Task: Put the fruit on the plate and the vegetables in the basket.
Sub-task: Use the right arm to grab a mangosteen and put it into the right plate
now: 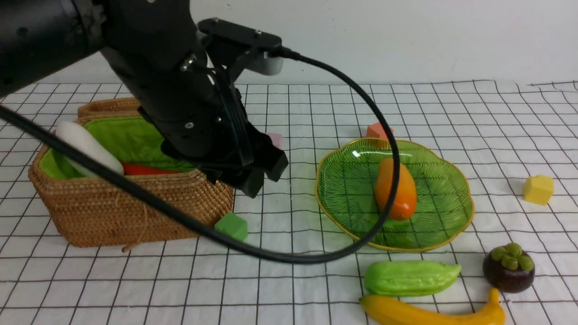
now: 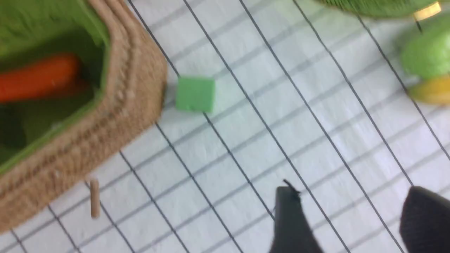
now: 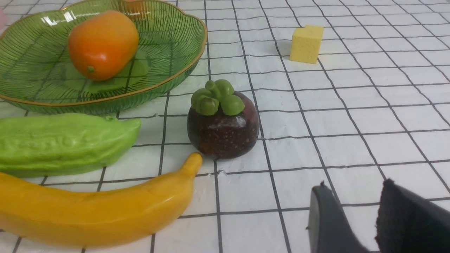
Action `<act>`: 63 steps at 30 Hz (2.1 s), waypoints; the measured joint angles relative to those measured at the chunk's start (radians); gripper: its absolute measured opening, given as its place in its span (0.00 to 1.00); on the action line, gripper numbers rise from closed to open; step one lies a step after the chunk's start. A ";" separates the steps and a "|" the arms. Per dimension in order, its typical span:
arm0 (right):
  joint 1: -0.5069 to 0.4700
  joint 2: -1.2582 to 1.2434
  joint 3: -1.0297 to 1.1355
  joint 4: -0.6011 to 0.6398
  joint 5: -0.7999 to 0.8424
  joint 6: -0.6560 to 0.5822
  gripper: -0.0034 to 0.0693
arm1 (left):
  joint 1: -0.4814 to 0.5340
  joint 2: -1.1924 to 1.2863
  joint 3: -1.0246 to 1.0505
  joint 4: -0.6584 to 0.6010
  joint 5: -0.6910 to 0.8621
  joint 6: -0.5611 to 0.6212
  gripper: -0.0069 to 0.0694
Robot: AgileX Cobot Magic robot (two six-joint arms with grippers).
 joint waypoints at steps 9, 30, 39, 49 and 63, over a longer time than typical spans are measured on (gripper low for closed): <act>0.000 0.000 0.000 0.000 0.000 0.000 0.38 | -0.005 -0.512 0.121 0.006 0.027 -0.199 0.07; 0.000 0.000 0.000 0.000 0.000 0.001 0.38 | -0.005 -1.267 1.034 0.121 -0.424 -0.444 0.07; 0.000 0.000 0.000 0.000 0.000 0.000 0.38 | -0.005 -1.267 1.040 0.125 -0.426 -0.445 0.07; 0.000 0.000 0.000 0.000 0.000 0.000 0.38 | 0.078 -1.279 1.056 0.200 -0.546 -0.331 0.07; 0.000 0.000 0.000 0.000 0.000 0.000 0.38 | 0.535 -1.481 1.352 0.013 -0.769 -0.063 0.07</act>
